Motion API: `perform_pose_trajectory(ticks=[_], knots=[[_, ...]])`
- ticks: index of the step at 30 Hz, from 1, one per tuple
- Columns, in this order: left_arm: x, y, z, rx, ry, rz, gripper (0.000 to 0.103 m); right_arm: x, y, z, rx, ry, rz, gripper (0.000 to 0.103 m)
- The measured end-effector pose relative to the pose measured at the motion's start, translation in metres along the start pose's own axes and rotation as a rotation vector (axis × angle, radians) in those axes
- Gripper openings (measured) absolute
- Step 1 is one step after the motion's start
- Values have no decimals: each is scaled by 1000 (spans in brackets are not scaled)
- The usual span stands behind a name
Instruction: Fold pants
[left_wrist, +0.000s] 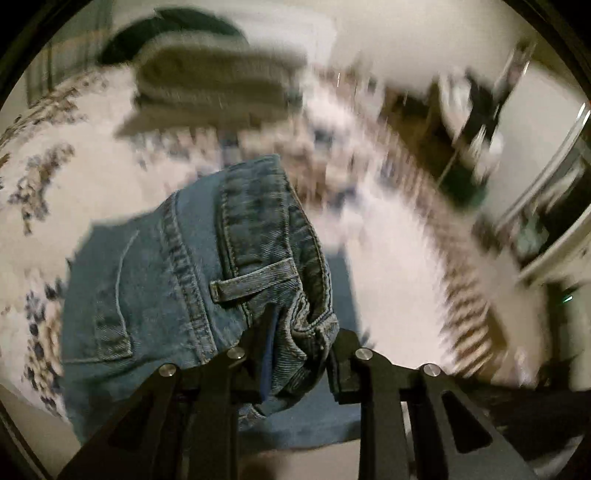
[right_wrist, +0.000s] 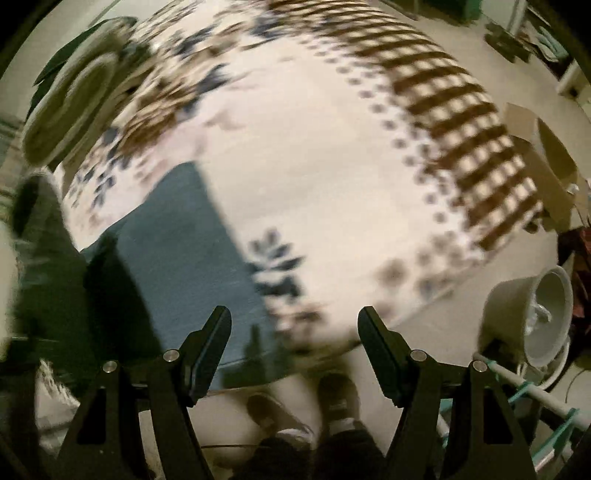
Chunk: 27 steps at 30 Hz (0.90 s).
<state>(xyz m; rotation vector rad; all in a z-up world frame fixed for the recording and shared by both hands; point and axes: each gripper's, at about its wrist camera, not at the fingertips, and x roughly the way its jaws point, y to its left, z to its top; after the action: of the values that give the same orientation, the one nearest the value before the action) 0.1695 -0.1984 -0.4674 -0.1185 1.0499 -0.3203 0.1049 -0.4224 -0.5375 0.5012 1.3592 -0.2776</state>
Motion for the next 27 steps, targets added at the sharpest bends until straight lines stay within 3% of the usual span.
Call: perform_pose_trajectory(ticks=[3, 4, 5, 7, 11, 13, 16, 19, 21, 23, 27], knots=[[19, -9, -7, 32, 82, 16, 28, 2, -14, 8, -16, 18, 13, 73], [18, -8, -7, 0, 56, -7, 43, 1, -14, 11, -27, 23, 27, 74], [15, -6, -5, -21, 65, -40, 65, 2, -12, 12, -35, 25, 42, 75], [1, 1, -1, -64, 70, -49, 94, -1, -9, 19, -63, 28, 90, 80], [-34, 23, -4, -170, 50, -93, 94, -3, 12, 35, -120, 45, 220, 81], [-54, 47, -4, -211, 28, -42, 94, 1, 32, 42, -160, 60, 303, 84], [-71, 95, -11, -261, 33, 101, 94, 16, 70, 47, -224, 101, 409, 85], [-70, 145, -25, -300, 85, 235, 94, 42, 106, 51, -287, 144, 439, 85], [-64, 175, -35, -356, 127, 261, 94, 70, 126, 52, -321, 184, 393, 85], [-57, 200, -44, -428, 171, 246, 94, 87, 136, 48, -333, 218, 400, 85], [-49, 223, -54, -460, 200, 277, 94, 93, 148, 32, -392, 207, 402, 61]])
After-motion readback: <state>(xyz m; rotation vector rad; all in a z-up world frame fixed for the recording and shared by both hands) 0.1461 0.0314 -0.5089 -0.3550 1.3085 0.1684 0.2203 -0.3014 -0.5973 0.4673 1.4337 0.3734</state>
